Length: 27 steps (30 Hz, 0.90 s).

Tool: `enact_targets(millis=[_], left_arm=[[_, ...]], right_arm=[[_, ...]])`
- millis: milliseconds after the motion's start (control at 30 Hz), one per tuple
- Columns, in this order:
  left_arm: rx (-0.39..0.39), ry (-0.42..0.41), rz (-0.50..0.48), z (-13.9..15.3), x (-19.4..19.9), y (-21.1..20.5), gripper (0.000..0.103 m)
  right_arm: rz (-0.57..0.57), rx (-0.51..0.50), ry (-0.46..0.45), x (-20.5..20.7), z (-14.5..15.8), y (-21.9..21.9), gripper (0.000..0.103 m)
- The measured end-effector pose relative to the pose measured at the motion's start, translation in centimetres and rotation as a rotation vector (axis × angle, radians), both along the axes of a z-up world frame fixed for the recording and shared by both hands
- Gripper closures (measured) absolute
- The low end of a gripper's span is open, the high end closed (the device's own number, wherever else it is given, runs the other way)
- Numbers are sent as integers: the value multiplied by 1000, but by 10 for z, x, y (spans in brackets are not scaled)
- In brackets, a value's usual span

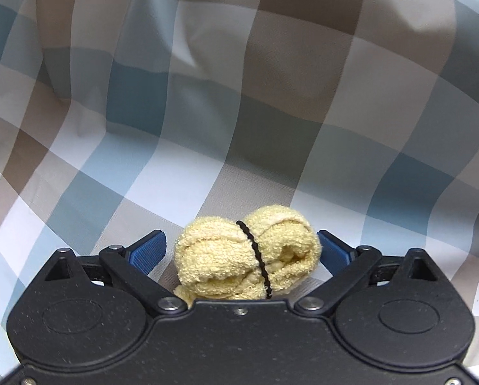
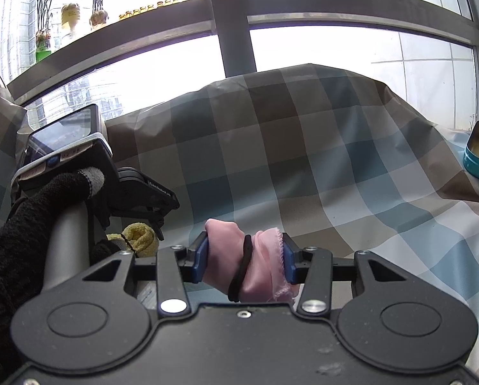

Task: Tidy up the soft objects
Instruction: 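Close the left tool on the yellow towel roll while the right tool holds the pink roll, then carry the yellow towel roll and pink cloth roll over the basket with both tools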

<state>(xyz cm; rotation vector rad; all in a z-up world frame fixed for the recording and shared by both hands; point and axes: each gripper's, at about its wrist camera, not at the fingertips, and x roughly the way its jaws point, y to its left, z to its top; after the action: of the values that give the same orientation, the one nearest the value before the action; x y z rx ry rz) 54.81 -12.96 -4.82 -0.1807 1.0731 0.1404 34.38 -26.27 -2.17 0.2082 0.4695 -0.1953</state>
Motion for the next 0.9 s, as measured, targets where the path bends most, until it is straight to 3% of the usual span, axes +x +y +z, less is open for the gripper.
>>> enact_targets(millis=[100,200,333,533,767,900], left_arm=[[-34,2,0,-1,1,6,11],[-75,0,-32,-1,0,11,31],[-84,-38,-54,6,-7,14,43],[-84,-104,-113,32,-42,21,44],[-92,-222,-203,82,-109,40,44],[-26,-288,-261,108,-158,49,44]], right_arm=[[-2,0,0,0,0,0,59],[-1,-5,1,0,0,0,59],[-5,-5,3,1,0,0,59],[-8,-10,6,3,0,1,59],[-13,-12,14,4,0,1,59],[-16,-14,21,6,0,0,59]])
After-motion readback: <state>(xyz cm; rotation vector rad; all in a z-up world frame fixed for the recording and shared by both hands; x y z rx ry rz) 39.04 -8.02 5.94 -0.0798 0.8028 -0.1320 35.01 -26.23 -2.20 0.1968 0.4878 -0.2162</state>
